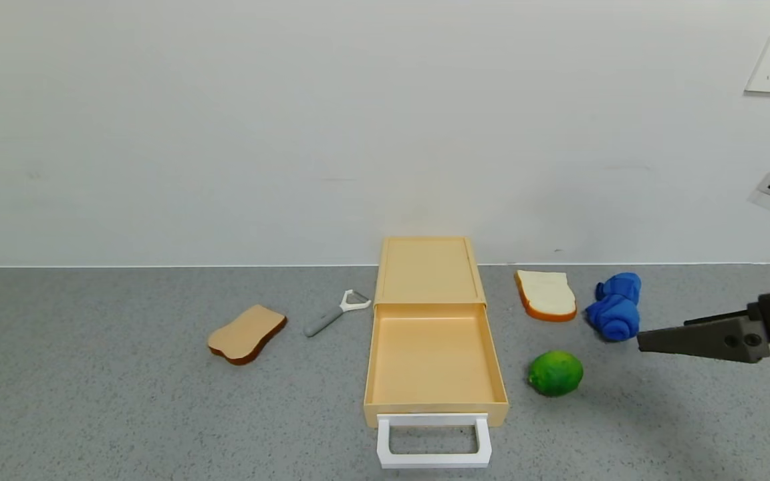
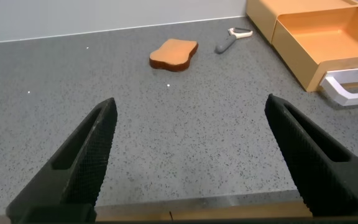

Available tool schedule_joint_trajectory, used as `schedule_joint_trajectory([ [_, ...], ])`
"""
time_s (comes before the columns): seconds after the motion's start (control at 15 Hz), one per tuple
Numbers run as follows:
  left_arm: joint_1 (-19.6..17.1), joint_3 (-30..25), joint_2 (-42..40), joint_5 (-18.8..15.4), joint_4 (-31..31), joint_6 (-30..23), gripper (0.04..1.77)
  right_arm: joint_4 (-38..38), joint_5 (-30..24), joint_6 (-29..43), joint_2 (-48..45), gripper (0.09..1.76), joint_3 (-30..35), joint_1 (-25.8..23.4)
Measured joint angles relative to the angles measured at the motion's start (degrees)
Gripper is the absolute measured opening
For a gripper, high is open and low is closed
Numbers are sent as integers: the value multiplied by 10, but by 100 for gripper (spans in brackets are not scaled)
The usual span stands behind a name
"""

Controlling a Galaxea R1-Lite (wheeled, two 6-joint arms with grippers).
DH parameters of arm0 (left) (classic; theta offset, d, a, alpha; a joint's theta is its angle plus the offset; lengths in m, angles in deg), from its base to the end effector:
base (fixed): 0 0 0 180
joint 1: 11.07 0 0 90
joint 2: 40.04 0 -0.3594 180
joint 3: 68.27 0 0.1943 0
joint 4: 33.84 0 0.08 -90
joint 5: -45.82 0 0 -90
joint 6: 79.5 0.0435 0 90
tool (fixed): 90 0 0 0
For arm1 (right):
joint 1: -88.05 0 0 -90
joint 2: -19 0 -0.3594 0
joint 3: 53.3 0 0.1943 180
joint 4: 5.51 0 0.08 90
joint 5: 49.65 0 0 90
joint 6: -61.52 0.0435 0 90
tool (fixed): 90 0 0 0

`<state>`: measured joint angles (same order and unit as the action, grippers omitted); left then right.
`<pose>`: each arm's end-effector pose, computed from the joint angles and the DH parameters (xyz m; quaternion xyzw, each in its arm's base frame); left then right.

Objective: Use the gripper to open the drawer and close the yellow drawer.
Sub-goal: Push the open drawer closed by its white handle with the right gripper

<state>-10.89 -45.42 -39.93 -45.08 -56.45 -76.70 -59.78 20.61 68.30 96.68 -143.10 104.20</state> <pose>-0.0567 -0.0005 0.0761 0.0244 -0.0014 -0.0094 0.9997 0.1909 0.0706 0.3108 0.0637 0.3758 0.2657 0.8855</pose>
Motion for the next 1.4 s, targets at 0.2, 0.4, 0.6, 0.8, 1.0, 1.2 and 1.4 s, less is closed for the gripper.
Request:
schedule_joint_trajectory([
  [0.2,0,0,0,0,0,0,172,2,49,53,37,171,-35,53],
  [0.4,0,0,0,0,0,0,172,-2,101,118,87,171,-74,112],
  [0.6,0,0,0,0,0,0,172,-6,163,166,145,171,-107,182],
  [0.8,0,0,0,0,0,0,172,-23,191,195,209,171,-146,237],
  [1.0,0,0,0,0,0,0,172,-47,207,244,280,171,-193,287],
  [1.2,0,0,0,0,0,0,172,-86,217,283,351,171,-246,314],
  [1.4,0,0,0,0,0,0,172,-117,235,311,413,171,-288,327],
])
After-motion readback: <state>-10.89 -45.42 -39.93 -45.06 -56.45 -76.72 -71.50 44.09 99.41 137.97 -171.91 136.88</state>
